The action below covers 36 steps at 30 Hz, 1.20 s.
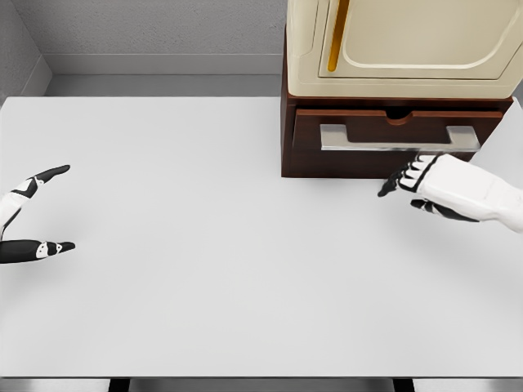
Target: Put the switch into the drawer with left arm, and close the drawer with right arm
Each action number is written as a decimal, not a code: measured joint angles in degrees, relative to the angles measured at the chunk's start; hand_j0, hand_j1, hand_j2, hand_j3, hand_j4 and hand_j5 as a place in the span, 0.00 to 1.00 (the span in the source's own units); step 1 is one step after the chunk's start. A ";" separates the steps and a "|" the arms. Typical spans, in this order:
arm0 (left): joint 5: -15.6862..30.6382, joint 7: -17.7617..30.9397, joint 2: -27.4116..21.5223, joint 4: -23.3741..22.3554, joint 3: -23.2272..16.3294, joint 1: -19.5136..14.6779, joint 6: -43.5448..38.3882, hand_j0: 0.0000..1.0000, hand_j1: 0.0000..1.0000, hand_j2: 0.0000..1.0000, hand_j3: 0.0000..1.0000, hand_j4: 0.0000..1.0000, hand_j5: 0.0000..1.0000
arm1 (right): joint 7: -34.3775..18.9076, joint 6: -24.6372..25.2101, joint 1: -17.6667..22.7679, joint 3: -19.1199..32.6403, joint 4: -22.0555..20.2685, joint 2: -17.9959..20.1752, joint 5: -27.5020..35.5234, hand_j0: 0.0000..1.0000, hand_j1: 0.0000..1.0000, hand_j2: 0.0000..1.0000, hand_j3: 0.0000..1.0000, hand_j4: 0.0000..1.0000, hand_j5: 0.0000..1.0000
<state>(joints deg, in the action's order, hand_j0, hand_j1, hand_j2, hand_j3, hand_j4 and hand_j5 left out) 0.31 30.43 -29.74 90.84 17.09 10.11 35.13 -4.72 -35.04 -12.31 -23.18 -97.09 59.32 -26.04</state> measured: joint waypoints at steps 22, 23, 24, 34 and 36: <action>0.00 0.00 0.00 0.02 0.05 0.00 0.00 1.00 1.00 1.00 1.00 1.00 1.00 | 0.43 0.00 -0.79 -0.32 -0.21 -0.20 -0.18 0.63 0.63 0.63 0.63 0.63 0.63; 0.00 0.00 0.00 0.02 0.05 0.00 0.00 1.00 1.00 1.00 1.00 1.00 1.00 | 0.66 0.00 -0.79 -0.32 -0.26 -0.23 -0.16 0.63 0.63 0.63 0.63 0.63 0.63; 0.00 0.00 0.00 0.02 0.05 0.00 0.00 1.00 1.00 1.00 1.00 1.00 1.00 | 0.96 0.00 -0.79 -0.32 -0.30 -0.26 -0.17 0.62 0.62 0.62 0.62 0.62 0.62; 0.00 0.00 0.00 0.01 0.05 0.00 0.00 1.00 1.00 1.00 1.00 1.00 1.00 | 1.28 0.01 -0.88 0.01 -1.73 -0.78 -1.45 0.64 0.64 0.64 0.64 0.64 0.64; 0.00 0.00 0.00 0.01 0.04 0.00 0.00 1.00 1.00 1.00 1.00 1.00 1.00 | 1.28 0.01 -1.58 0.02 -1.61 -1.26 -1.55 0.67 0.67 0.67 0.67 0.67 0.67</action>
<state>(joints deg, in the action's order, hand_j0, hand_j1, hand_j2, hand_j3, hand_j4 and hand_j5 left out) 0.31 30.43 -29.74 90.85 17.13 10.11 35.12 -3.44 -35.03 -13.89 -23.16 -98.70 58.06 -27.59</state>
